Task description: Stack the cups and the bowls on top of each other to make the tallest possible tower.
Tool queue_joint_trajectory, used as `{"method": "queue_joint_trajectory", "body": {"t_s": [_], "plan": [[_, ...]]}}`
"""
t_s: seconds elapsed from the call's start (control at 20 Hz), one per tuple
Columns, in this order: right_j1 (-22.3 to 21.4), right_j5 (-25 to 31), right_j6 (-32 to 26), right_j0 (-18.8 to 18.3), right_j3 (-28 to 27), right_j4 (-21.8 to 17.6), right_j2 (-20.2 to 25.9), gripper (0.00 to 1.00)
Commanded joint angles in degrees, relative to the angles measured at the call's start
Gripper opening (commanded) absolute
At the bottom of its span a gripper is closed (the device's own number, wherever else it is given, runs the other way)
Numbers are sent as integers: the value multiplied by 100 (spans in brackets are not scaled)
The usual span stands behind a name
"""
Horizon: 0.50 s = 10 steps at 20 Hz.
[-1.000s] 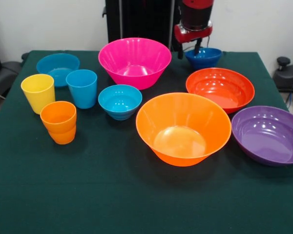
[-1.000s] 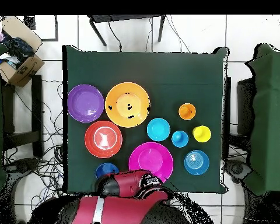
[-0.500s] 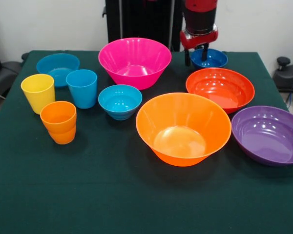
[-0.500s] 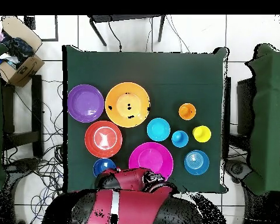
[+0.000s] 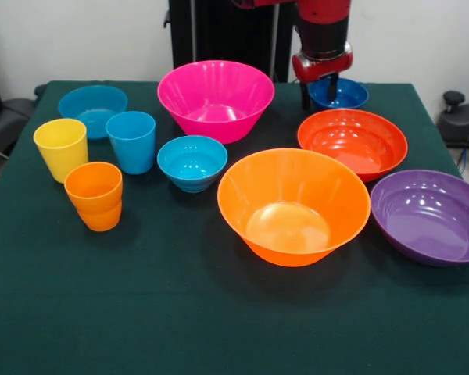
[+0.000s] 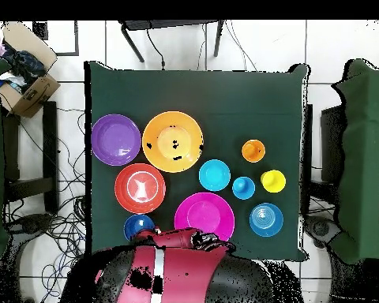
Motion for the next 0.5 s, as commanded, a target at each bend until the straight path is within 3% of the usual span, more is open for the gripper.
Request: {"method": "queue_joint_trajectory", "body": {"t_s": [0.05,0.5], "plan": [[195,-391,658,-9,-689,-249,449,100],[234,-385,688,58,-752,-216,419,100]]}}
